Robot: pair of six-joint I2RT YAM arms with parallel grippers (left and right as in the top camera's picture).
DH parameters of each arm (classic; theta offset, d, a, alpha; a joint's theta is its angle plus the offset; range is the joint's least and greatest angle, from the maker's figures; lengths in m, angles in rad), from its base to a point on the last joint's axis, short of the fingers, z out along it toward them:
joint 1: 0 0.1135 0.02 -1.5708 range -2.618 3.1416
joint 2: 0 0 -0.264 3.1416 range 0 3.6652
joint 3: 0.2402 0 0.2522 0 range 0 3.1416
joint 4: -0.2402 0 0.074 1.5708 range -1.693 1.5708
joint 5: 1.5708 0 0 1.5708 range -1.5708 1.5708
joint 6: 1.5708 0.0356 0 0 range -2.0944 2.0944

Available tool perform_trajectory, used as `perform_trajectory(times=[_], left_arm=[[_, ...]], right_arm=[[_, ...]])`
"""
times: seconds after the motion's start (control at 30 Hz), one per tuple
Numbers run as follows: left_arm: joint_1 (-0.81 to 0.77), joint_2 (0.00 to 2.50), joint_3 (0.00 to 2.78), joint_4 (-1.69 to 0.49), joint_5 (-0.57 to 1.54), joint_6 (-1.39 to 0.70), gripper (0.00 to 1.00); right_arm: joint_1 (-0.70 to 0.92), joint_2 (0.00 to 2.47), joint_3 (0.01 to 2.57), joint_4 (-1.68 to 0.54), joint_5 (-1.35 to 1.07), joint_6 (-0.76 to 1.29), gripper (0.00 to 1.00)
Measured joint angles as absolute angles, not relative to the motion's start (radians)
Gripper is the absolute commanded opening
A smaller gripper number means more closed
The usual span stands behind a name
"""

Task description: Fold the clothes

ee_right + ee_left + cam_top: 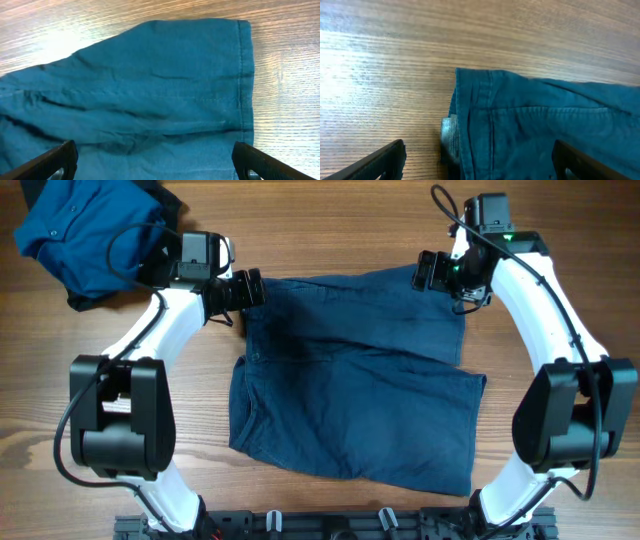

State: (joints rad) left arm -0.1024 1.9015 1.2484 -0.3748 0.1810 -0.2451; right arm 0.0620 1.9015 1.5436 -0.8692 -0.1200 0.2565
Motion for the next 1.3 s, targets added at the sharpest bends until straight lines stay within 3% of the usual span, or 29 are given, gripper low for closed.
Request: perform_trajectory(times=[0.23, 0.37, 0.43, 0.8, 0.97, 1.13, 1.3], left_arm=[[-0.101, 1.885, 1.248, -0.301, 0.212, -0.245, 0.83], [-0.101, 1.881, 1.248, -0.337, 0.226, -0.245, 0.86], [-0.101, 1.880, 1.248, -0.371, 0.231, -0.245, 0.92], [-0.101, 1.597, 1.248, -0.698, 0.256, -0.245, 0.89], [-0.104, 1.415, 1.249, -0.897, 0.261, -0.245, 0.94], [-0.121, 1.381, 1.248, -1.132, 0.261, -0.278, 0.95], [-0.155, 1.361, 1.202, -1.187, 0.262, -0.338, 0.98]], right_arm=[[0.062, 1.901, 1.543, -0.848, -0.096, 0.260, 1.00], [0.062, 1.901, 1.543, -0.878, -0.089, 0.260, 0.99], [0.062, 1.901, 1.543, -0.915, -0.086, 0.262, 0.99], [0.062, 1.798, 1.543, -1.151, -0.065, 0.382, 1.00], [0.062, 1.635, 1.543, -1.266, -0.062, 0.408, 1.00], [0.062, 1.497, 1.543, -1.345, -0.062, 0.432, 1.00], [0.062, 1.386, 1.478, -1.353, -0.062, 0.464, 1.00]])
